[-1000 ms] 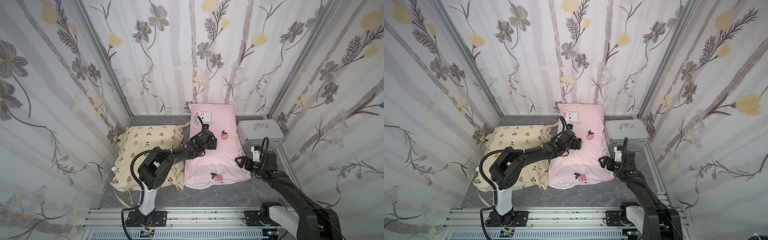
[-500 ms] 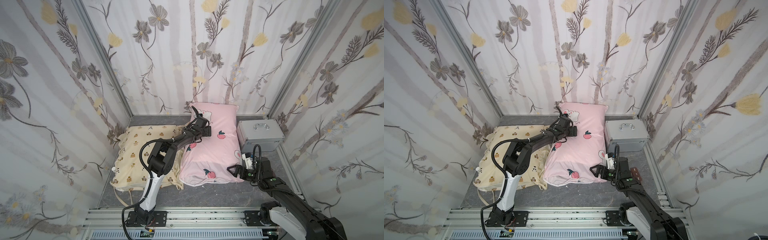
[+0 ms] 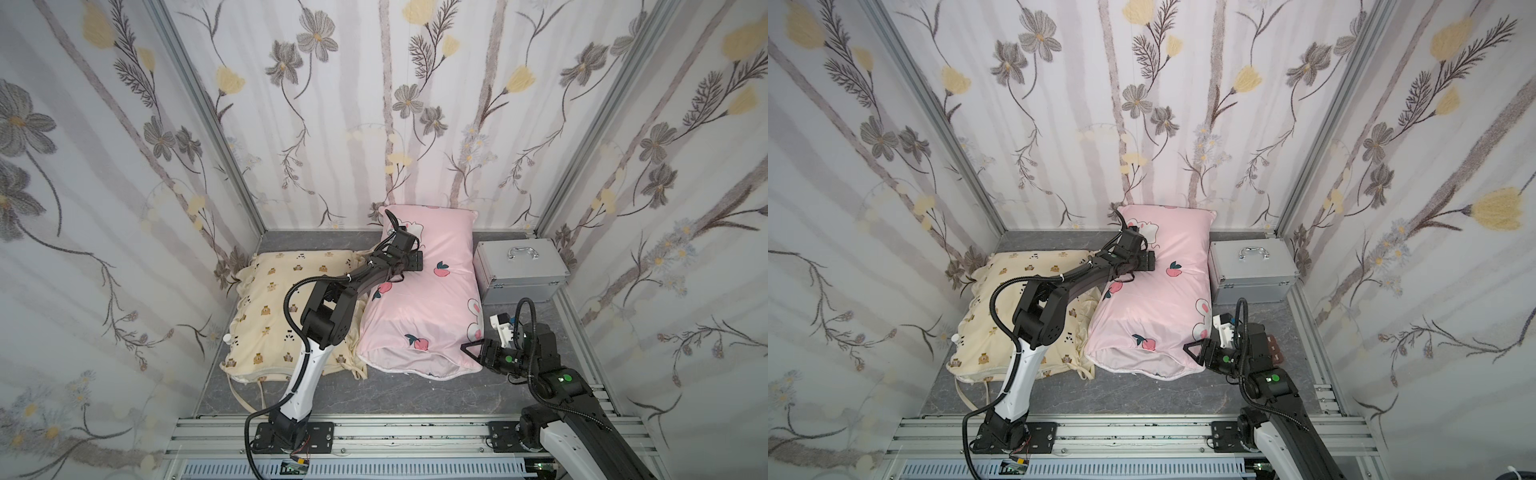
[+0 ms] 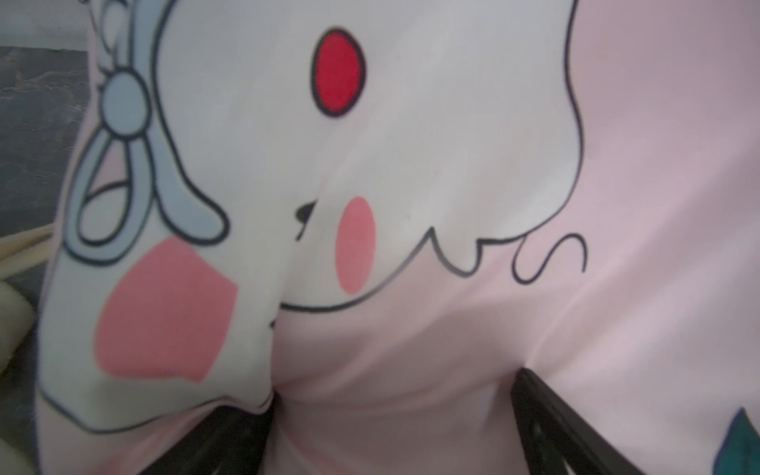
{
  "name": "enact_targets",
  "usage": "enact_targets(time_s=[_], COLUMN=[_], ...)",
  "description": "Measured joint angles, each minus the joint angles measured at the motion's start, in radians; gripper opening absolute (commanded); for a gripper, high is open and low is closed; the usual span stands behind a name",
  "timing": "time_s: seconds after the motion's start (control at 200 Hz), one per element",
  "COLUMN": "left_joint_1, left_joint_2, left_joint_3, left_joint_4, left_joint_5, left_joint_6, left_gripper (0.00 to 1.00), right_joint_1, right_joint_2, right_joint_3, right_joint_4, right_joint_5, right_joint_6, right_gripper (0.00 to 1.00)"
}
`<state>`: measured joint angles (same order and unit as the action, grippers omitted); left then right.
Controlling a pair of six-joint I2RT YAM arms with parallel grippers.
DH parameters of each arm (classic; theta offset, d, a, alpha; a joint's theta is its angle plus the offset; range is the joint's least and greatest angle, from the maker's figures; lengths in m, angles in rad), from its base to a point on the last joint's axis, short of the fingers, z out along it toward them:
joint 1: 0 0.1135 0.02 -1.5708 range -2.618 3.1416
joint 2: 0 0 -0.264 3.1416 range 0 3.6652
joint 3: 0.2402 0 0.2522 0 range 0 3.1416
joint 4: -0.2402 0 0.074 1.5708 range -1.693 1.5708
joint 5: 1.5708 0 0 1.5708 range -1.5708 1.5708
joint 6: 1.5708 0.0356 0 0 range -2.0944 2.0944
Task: Zip up pillowcases
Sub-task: Pick up the pillowcase from the center of the board.
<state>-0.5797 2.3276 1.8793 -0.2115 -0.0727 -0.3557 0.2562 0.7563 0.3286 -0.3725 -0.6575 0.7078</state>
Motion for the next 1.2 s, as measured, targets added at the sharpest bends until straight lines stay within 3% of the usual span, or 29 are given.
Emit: enact_targets(time_s=[0.175, 0.42, 0.704, 0.879, 0.944, 1.044, 1.199], left_joint_1=[0.006, 0.008, 0.017, 0.012, 0.005, -0.029, -0.166], left_joint_2=[0.000, -0.032, -0.249, -0.478, -0.616, -0.818, -0.958], left_joint_3=[-0.002, -0.032, -0.064, -0.047, -0.163, -0.459, -0.808], left_joint_4=[0.000, 0.003, -0.117, -0.283, -0.280, -0.182, -0.023], left_joint_5=[0.014, 0.020, -0.039, -0.047, 0.026, 0.238, 0.458], left_joint_6=[-0.005, -0.007, 0.076, 0.117, 0.071, -0.083, -0.348], left_gripper=[0.92, 0.95, 0.97, 0.91, 0.85, 0.79, 0.71], right_joint_1=[0.005, 0.005, 0.005, 0.005, 0.004, 0.004, 0.003], right_joint_2=[-0.032, -0.044, -0.050, -0.080, -0.086, -0.063, 0.035], right_joint_3=[-0.042, -0.042, -0.042, -0.043, -0.051, -0.069, -0.072], right_joint_4=[-0.061, -0.061, -0.034, 0.079, 0.141, 0.249, 0.411], right_joint_5=[-0.002, 0.014, -0.002, -0.073, -0.094, -0.118, -0.134], right_joint_6=[0.026, 0.050, 0.113, 0.214, 0.257, 0.327, 0.411], right_gripper=[0.34, 0.00, 0.00, 0.00, 0.00, 0.00, 0.00])
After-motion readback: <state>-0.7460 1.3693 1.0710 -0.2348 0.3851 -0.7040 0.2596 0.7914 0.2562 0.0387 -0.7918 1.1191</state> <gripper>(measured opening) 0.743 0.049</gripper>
